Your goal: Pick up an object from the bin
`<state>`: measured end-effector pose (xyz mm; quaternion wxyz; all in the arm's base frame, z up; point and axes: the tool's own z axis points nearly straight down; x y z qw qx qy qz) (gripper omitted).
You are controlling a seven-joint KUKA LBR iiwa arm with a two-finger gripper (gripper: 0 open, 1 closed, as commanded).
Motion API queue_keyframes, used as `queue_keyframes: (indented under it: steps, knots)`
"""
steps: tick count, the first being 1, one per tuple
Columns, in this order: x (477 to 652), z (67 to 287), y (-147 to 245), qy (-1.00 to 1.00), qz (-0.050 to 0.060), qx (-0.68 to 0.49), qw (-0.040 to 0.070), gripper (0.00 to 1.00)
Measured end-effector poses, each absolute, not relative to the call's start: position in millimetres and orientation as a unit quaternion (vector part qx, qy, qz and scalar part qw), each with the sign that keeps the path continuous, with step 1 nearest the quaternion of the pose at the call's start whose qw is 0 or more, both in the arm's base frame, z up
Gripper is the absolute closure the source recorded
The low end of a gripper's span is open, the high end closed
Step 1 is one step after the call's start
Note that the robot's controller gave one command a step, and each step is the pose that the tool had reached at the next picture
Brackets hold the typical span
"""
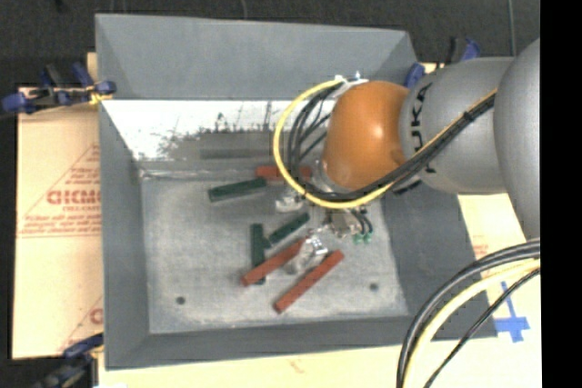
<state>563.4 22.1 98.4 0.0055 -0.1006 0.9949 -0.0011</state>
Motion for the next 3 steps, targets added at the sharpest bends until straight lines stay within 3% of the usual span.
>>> queue_keyframes:
  steps: [1, 2, 3]
  knots:
    - [567.8, 88.6, 31.0, 0.988, 0.000, -0.152, 0.001, 0.00]
    - [559.5, 115.8, 43.7, 0.987, 0.000, -0.161, 0.003, 0.00]
    - [564.5, 86.7, 48.3, 0.974, -0.001, -0.229, 0.003, 0.00]
